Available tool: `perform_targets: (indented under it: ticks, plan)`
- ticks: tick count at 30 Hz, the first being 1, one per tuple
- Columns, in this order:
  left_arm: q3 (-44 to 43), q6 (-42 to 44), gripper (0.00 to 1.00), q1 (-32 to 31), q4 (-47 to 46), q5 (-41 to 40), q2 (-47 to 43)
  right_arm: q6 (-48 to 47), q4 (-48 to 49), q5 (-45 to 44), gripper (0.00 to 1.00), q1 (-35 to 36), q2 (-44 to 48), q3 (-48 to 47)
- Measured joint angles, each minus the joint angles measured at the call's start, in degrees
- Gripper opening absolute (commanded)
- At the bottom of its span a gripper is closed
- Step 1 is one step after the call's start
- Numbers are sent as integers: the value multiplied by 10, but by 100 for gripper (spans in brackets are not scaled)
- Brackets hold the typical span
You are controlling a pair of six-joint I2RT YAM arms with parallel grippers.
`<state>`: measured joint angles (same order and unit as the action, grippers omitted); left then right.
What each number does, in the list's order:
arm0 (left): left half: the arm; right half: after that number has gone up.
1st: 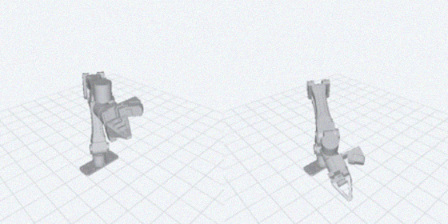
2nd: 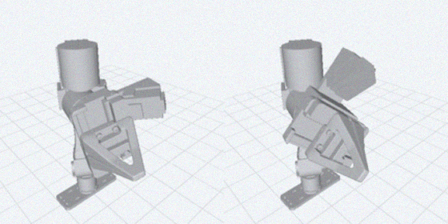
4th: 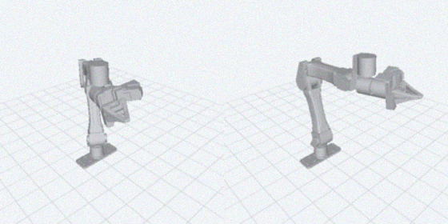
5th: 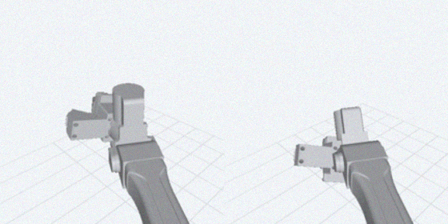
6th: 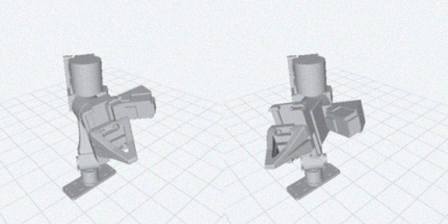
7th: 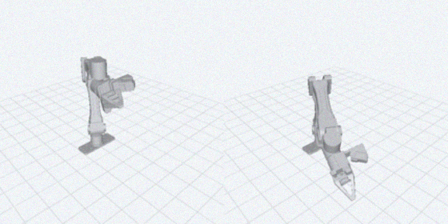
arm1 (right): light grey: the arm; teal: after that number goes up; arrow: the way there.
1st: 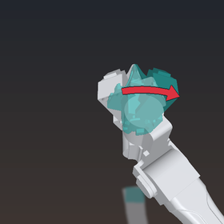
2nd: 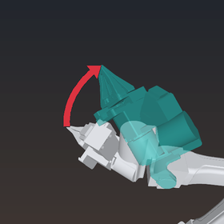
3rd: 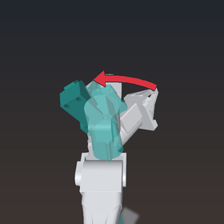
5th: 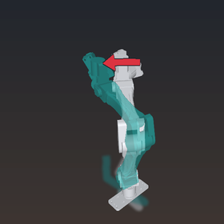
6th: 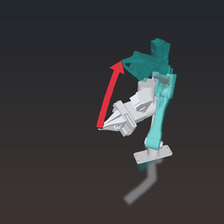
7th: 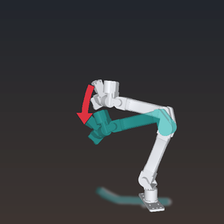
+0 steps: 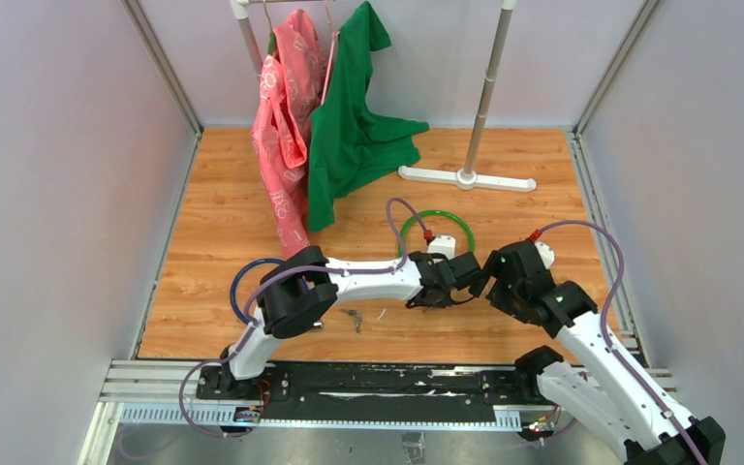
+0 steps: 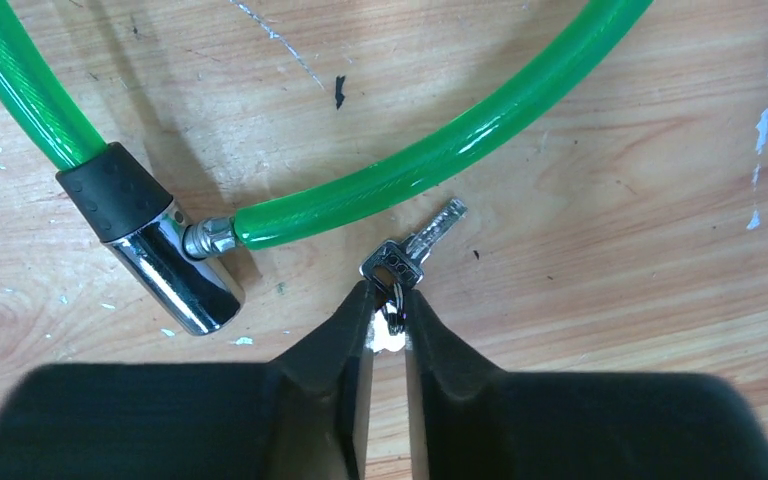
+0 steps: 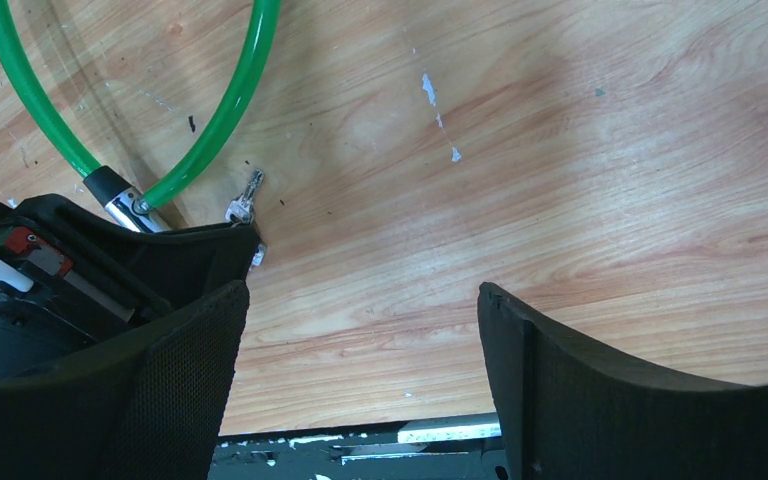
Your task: Unlock with the key
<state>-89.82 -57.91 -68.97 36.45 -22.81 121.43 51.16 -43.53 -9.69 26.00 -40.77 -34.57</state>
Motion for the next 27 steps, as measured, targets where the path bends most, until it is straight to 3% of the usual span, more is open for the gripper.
perform_targets:
  ticks: [7, 21, 27]
  plan:
    - [31, 5, 0, 0, -40, -10, -15, 0, 3, 0, 87, 0, 0, 4]
    - [149, 94, 0, 0, -146, 29, -101, -50, 18, 24, 85, 0, 44, 17]
    - [168, 113, 0, 0, -164, 54, -167, -83, 49, 93, 85, 0, 105, 31]
